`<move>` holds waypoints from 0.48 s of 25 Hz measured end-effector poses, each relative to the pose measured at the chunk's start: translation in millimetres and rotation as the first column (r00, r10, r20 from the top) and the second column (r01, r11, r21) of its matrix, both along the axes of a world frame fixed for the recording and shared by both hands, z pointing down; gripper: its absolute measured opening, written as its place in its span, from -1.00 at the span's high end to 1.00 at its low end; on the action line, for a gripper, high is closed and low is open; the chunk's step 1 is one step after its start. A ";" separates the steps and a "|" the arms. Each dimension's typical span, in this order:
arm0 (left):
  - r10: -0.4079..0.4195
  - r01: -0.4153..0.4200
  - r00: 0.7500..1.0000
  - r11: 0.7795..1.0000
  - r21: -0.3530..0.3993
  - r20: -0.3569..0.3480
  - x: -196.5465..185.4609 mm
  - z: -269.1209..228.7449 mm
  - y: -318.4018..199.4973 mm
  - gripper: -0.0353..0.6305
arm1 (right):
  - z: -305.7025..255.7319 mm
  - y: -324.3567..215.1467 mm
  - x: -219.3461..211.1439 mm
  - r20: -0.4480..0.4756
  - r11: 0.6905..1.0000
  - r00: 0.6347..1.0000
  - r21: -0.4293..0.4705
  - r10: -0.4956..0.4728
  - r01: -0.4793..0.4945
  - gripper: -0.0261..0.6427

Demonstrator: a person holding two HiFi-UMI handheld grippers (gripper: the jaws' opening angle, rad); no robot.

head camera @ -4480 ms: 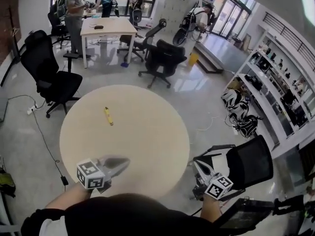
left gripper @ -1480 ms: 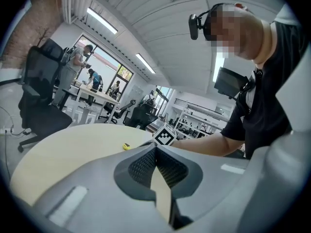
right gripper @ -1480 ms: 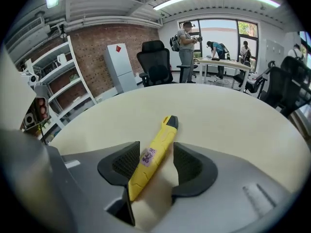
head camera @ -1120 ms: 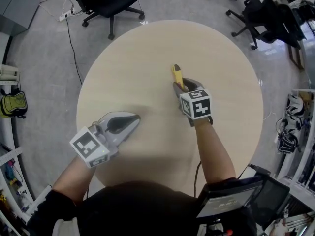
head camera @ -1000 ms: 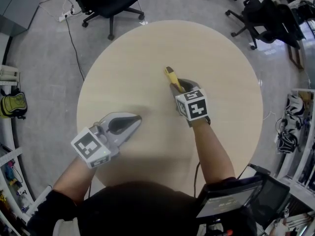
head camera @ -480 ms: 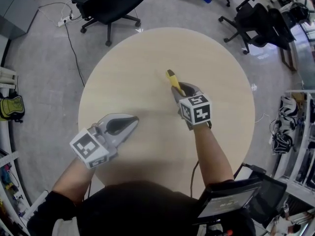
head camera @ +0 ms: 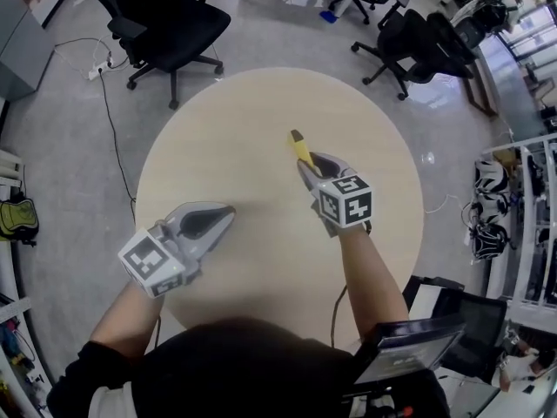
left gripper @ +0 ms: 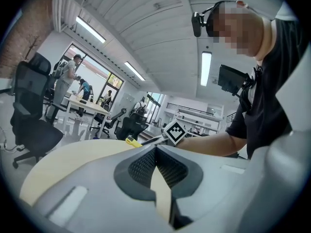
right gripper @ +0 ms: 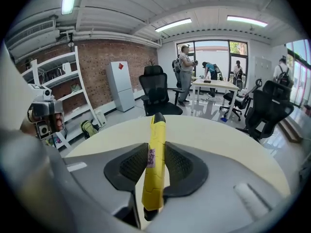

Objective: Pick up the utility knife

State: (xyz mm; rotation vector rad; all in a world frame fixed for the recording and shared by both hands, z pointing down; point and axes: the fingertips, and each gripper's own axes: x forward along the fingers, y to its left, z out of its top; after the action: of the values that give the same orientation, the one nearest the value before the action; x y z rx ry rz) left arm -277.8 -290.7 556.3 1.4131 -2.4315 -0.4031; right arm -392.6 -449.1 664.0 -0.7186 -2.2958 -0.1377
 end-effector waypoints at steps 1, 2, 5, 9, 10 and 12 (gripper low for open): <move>0.000 0.000 1.000 1.000 0.001 0.013 1.9 -4.8 -0.9 0.89 | -7.9 -4.4 4.0 0.009 1.000 1.000 -0.002 0.009 -0.009 0.56; 0.001 -0.001 1.000 1.000 0.002 0.021 4.3 -10.1 -2.0 0.89 | -15.7 -8.9 8.3 0.017 1.000 1.000 -0.004 0.017 -0.017 0.56; 0.013 -0.013 0.999 1.000 0.001 0.045 11.4 -26.8 -5.4 0.89 | -38.8 -22.5 22.7 0.042 0.999 0.998 -0.009 0.045 -0.045 0.56; 0.028 -0.027 0.995 1.000 -0.009 0.095 10.8 -51.2 -9.3 0.89 | -72.3 -41.6 43.7 0.075 0.995 0.993 -0.034 0.093 -0.091 0.56; 0.029 -0.028 0.994 1.000 -0.014 0.109 9.1 -59.4 -10.8 0.89 | -81.1 -46.0 49.5 0.084 0.994 0.991 -0.042 0.104 -0.101 0.56; 0.035 -0.032 0.988 0.999 -0.026 0.150 4.8 -76.3 -15.3 0.89 | -98.5 -54.2 61.7 0.102 0.991 0.987 -0.056 0.126 -0.121 0.56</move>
State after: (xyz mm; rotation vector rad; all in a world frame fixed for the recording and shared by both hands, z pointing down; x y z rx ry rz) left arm -273.0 -306.0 480.1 1.5229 -2.5169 -0.2676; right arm -330.9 -503.2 565.5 -0.6049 -2.4454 -0.0629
